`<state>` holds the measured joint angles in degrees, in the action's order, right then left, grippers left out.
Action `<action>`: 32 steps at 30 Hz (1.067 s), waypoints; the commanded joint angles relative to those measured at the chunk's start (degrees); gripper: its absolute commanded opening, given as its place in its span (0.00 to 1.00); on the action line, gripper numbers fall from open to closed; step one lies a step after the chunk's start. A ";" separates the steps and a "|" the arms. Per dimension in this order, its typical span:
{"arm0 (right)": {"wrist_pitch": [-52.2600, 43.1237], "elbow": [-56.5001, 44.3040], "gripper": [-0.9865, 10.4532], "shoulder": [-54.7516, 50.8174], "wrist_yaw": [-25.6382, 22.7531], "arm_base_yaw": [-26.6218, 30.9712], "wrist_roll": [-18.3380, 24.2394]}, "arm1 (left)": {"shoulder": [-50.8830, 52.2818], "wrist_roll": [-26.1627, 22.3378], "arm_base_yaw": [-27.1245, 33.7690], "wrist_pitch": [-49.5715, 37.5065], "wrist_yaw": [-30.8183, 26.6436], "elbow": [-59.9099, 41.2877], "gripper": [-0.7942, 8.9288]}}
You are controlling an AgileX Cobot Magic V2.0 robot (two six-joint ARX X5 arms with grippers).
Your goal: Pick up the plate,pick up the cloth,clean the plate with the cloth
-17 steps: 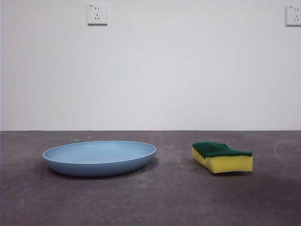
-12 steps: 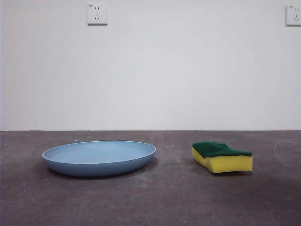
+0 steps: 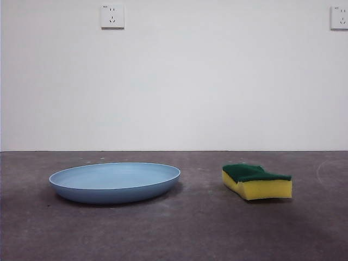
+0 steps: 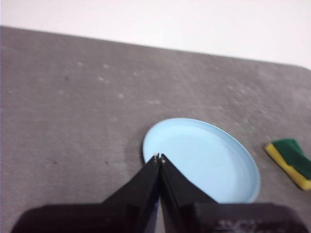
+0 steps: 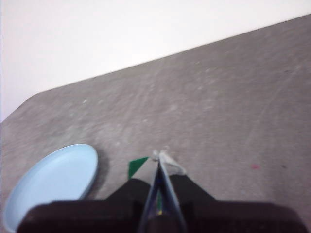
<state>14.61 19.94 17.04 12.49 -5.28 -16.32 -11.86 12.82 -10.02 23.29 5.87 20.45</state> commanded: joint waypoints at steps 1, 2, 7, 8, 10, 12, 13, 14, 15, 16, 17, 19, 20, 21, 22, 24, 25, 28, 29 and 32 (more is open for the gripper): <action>0.72 4.33 0.08 5.35 2.89 -0.04 3.76 | -5.79 0.76 0.22 3.10 2.45 6.03 0.08; 1.25 5.49 0.08 6.75 4.09 -0.04 4.83 | -7.80 0.66 0.22 4.48 3.26 8.04 0.08; 9.68 14.27 0.09 17.27 12.22 -0.04 8.98 | -18.93 -4.24 0.22 11.98 6.93 18.53 0.08; 11.32 15.72 0.09 18.93 13.53 -0.04 9.97 | -20.63 -5.33 0.20 13.05 7.15 20.04 0.08; 14.43 18.84 0.15 22.36 15.69 -0.04 11.56 | -24.11 -6.75 0.20 15.21 8.22 22.95 0.14; 16.00 21.24 0.32 25.16 16.02 -0.04 11.72 | -27.12 -7.06 0.15 16.02 8.76 24.74 0.33; 16.22 22.01 0.39 26.05 15.93 -0.04 11.72 | -28.24 -7.04 0.15 15.89 9.16 25.11 0.41; 16.33 22.62 0.45 26.82 15.89 -0.04 11.72 | -29.35 -7.04 0.15 15.76 9.55 25.38 0.47; 16.33 23.17 0.49 27.58 15.89 -0.04 11.72 | -30.62 -7.02 0.15 15.56 9.53 25.53 0.48; 16.33 23.54 0.51 28.06 15.89 -0.04 11.72 | -32.00 -7.02 0.15 15.34 9.51 25.57 0.47; 16.33 23.78 0.50 28.41 15.89 -0.04 11.72 | -33.31 -7.02 0.15 15.12 9.53 25.57 0.47; 16.33 24.09 0.50 28.87 15.89 -0.04 11.72 | -36.94 -6.95 0.15 14.21 9.53 25.64 0.47; 16.33 24.13 0.50 28.96 15.89 -0.04 11.72 | -38.77 -6.95 0.15 13.55 9.53 25.75 0.47; 16.33 24.15 0.50 28.98 15.89 -0.04 11.72 | -40.92 -6.95 0.15 12.39 9.53 25.77 0.47; 16.33 24.15 0.50 28.98 15.89 -0.04 11.72 | -43.19 -6.95 0.15 10.93 9.53 25.77 0.47; 16.33 24.15 0.50 28.98 15.89 -0.04 11.72 | -47.15 -6.84 0.15 8.00 9.53 25.79 0.47; 16.33 24.15 0.50 28.98 15.89 -0.04 11.72 | -49.79 -6.82 0.15 5.92 9.53 25.79 0.47; 16.35 24.15 0.50 28.98 15.85 -0.04 11.72 | -56.65 -6.51 0.15 0.24 9.42 25.79 0.47; 16.33 24.15 0.50 28.98 15.82 -0.04 11.72 | -58.66 -6.36 0.15 -1.42 9.25 25.79 0.47; 16.33 24.15 0.50 28.98 15.69 -0.04 11.69 | -64.87 -5.07 0.15 -5.62 9.22 26.18 0.47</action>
<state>31.24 43.83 45.95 28.29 -5.28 -5.10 -75.02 7.03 -10.02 18.52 15.16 46.17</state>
